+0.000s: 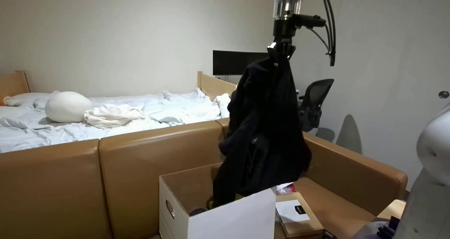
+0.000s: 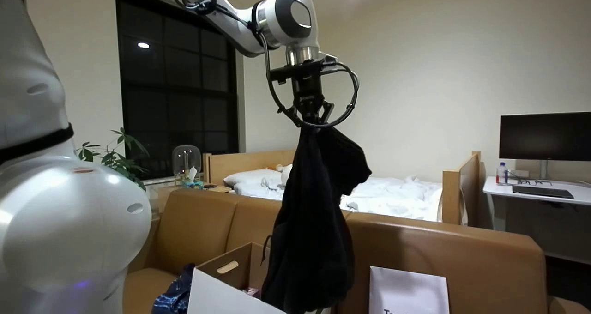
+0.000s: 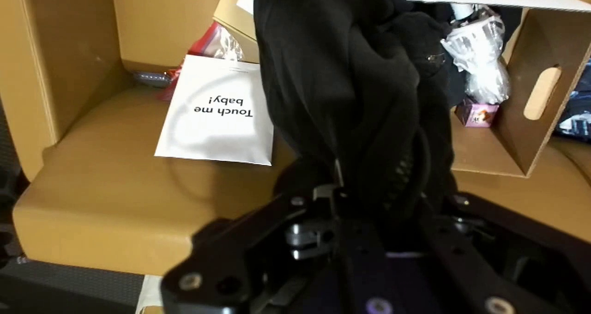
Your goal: Pick up the black cloth from the box and put it on the sofa
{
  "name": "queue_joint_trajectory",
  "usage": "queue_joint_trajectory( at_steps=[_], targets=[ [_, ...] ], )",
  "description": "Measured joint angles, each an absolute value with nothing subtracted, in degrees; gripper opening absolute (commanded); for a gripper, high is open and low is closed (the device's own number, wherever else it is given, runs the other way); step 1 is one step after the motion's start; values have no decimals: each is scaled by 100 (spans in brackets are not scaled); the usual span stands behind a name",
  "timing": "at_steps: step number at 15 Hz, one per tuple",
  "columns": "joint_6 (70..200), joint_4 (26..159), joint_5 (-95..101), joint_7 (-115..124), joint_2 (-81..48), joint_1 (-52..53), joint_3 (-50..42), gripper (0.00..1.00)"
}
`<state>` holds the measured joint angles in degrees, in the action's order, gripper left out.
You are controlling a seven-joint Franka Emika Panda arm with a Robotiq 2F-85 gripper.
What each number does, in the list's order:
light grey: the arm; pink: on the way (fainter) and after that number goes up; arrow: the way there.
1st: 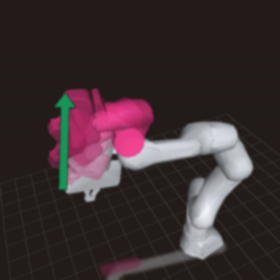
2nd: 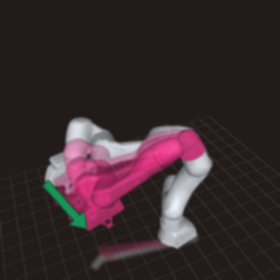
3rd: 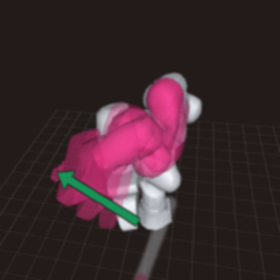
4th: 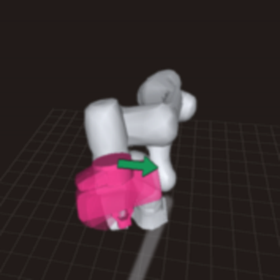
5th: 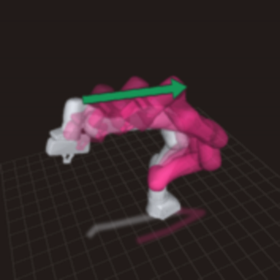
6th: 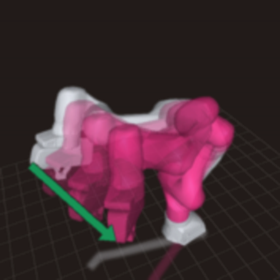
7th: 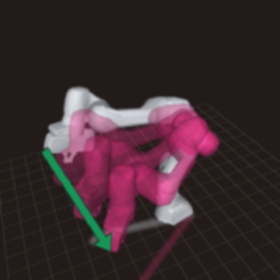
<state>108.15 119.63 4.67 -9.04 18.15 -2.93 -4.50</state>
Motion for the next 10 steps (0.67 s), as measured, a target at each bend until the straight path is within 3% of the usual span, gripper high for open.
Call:
queue_joint_trajectory(
  at_steps=[10],
  targets=[
    [11160, 11933, 445, -691, 1486, -243, -447, 5]
  ],
)
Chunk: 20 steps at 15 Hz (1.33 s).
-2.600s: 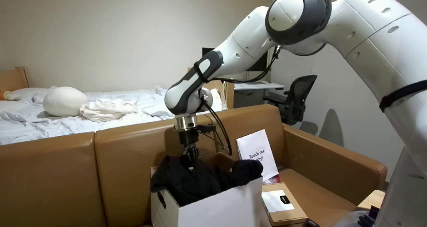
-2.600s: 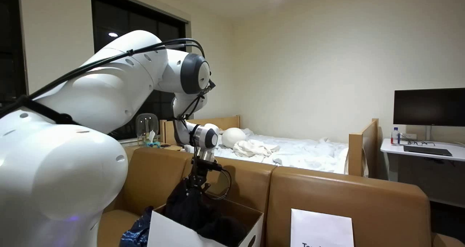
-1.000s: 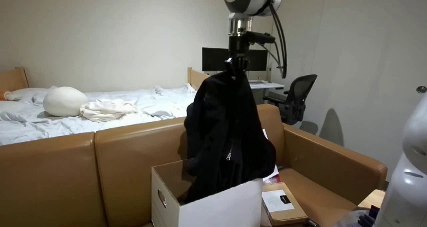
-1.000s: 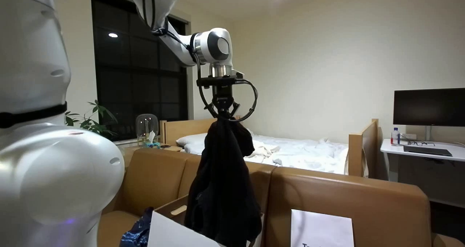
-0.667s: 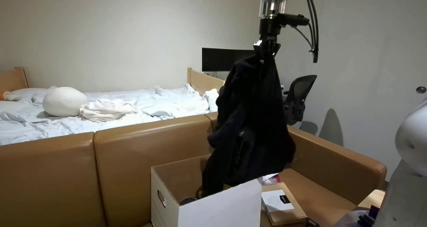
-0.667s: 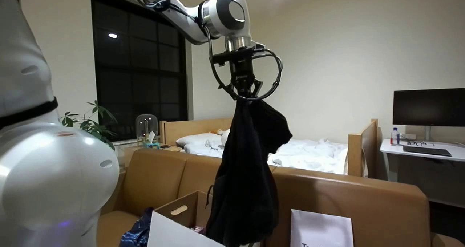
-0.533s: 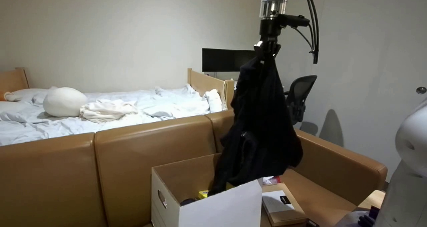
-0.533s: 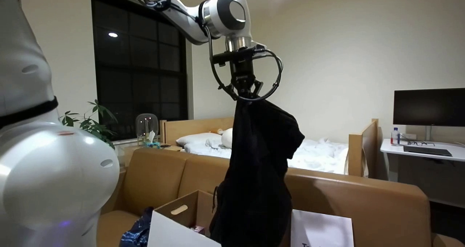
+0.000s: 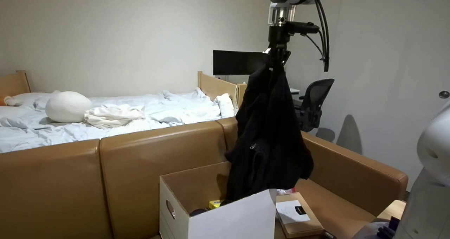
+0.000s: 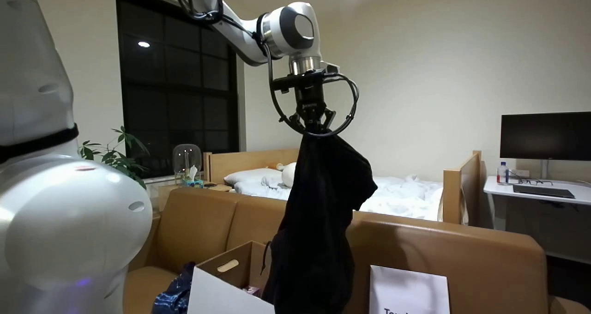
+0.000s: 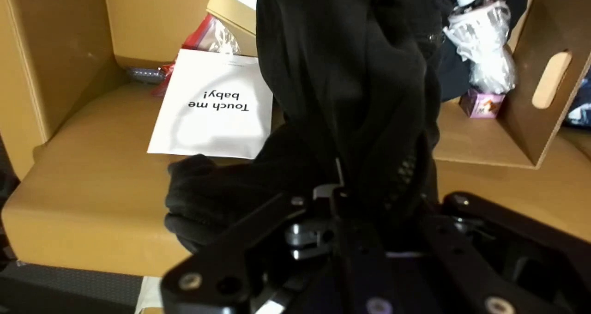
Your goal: Pick up the black cloth from the box and put it on the sofa
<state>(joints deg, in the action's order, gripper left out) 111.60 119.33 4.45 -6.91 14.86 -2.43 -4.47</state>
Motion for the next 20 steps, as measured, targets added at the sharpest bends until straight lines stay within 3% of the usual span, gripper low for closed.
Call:
queue_joint_trajectory(
  at_steps=[15, 20],
  targets=[
    [11350, 8921, -961, -537, 773, -1405, -2354, 5],
    [12259, 8487, -1189, 296, 213, -1556, -2421, 5]
  ],
)
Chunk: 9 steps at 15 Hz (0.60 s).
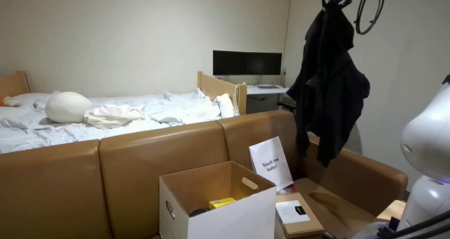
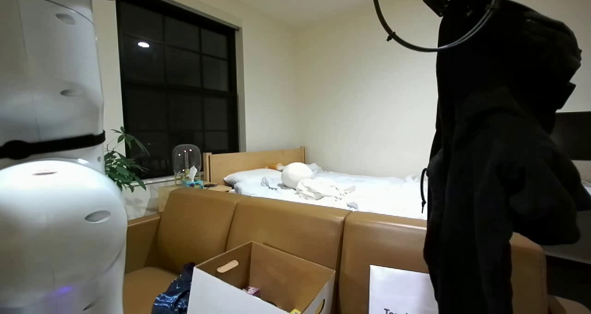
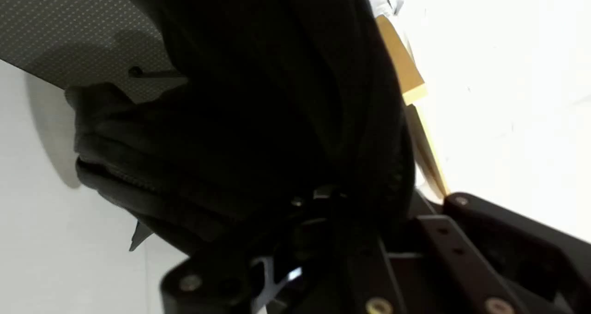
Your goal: Pick up the black cloth from the box and put it on the sofa
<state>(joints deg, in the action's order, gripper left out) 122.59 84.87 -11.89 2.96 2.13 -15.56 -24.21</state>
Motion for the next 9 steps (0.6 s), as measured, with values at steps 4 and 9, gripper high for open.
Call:
queue_joint_trajectory(
  at_steps=[4, 9],
  targets=[
    [13388, 9153, -1190, 1490, -33, -1378, -2243, 5],
    [14866, 10979, -1166, 2725, -145, -1359, -1888, 5]
  ],
)
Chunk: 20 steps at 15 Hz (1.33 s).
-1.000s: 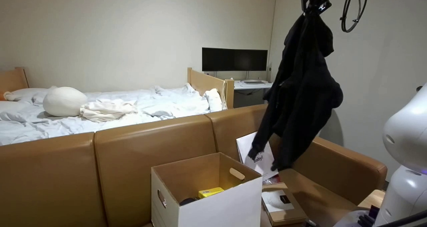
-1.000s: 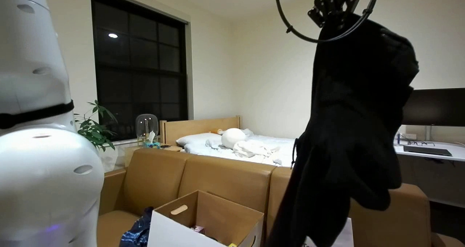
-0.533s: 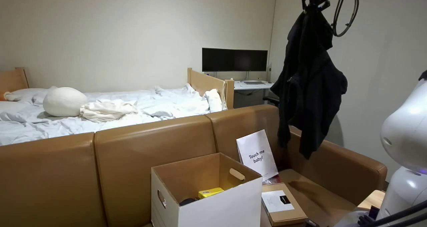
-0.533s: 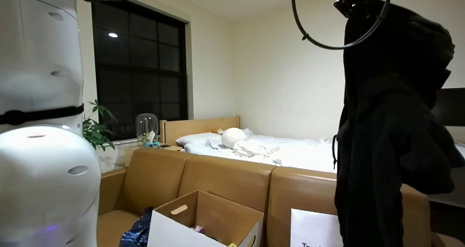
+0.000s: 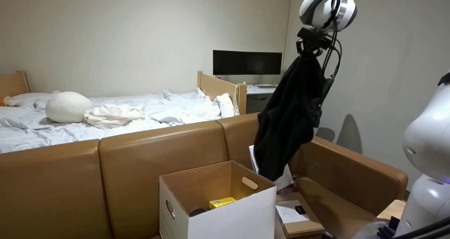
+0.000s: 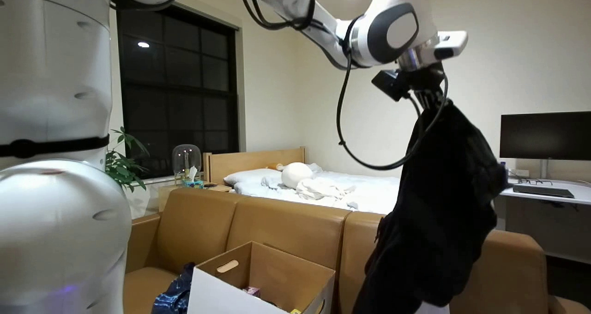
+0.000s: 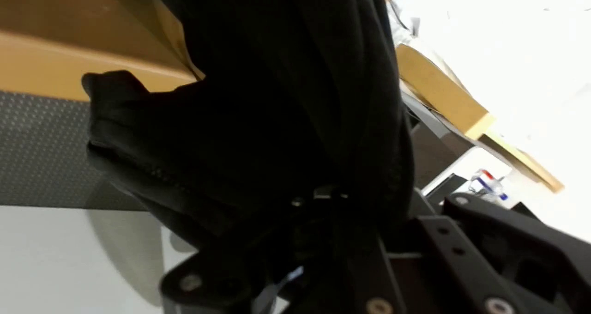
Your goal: Pick up the black cloth from the box and put it on the sofa
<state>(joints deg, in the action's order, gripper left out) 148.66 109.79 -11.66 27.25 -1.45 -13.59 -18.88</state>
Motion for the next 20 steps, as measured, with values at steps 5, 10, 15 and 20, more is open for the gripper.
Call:
queue_joint_trajectory(
  at_steps=[5, 10, 15, 20],
  targets=[
    [15578, 12303, -898, 3549, -174, -1426, -1961, 5],
    [15578, 12715, -566, 3892, -254, -1504, -2078, 8],
    [15570, 12720, -567, 3892, -351, -1504, -2057, 5],
    [14582, 12225, -717, 3852, -1032, -1502, -1985, 5]
  ],
)
